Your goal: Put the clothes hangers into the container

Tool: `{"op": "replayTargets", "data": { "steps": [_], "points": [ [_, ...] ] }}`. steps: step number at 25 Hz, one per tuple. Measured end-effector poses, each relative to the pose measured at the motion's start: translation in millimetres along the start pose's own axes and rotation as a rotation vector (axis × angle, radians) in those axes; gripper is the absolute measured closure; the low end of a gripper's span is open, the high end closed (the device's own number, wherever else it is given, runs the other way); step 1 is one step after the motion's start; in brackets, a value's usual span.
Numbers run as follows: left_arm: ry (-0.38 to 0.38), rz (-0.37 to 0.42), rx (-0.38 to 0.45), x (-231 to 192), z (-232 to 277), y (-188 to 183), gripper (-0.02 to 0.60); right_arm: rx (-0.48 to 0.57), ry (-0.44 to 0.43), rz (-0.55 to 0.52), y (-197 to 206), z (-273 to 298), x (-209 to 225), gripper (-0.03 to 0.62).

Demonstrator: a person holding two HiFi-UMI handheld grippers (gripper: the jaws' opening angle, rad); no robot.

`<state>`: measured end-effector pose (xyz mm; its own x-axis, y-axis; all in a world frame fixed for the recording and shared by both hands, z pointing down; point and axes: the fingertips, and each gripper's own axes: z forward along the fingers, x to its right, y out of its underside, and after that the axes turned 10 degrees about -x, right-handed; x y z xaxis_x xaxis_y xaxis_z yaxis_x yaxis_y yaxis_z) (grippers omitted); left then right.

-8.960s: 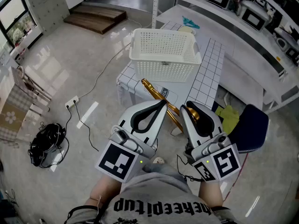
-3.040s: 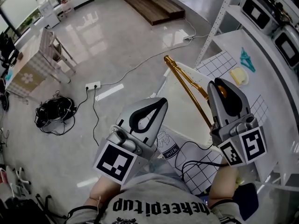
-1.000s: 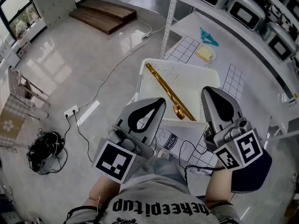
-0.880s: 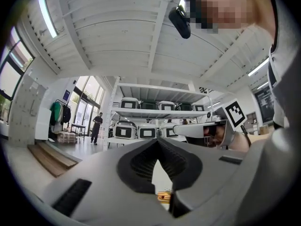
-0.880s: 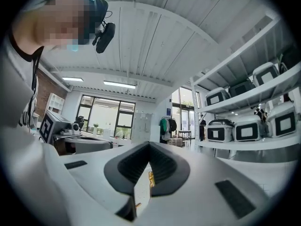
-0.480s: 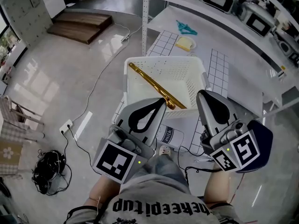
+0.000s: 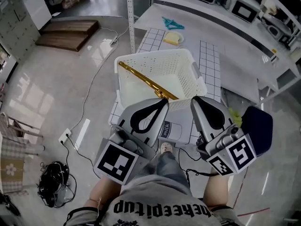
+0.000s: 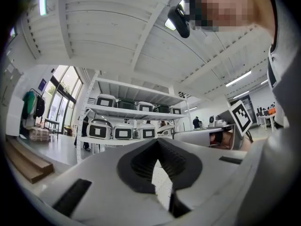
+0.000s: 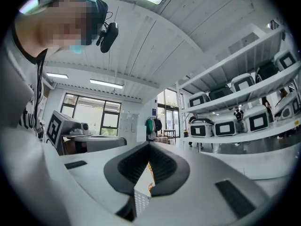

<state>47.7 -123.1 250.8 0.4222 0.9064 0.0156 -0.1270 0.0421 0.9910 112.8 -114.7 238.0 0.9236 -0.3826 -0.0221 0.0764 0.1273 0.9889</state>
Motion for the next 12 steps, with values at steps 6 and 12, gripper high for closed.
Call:
{"op": "replayTargets", "data": {
  "steps": [6,12],
  "points": [
    [0.028,0.010,-0.007,13,-7,3,0.566,0.002,0.010,0.022,8,-12,-14,0.585],
    [0.043,0.011,-0.009,21,-13,4,0.566,0.009,0.030,0.040,11,-18,-22,0.585]
  ]
}}
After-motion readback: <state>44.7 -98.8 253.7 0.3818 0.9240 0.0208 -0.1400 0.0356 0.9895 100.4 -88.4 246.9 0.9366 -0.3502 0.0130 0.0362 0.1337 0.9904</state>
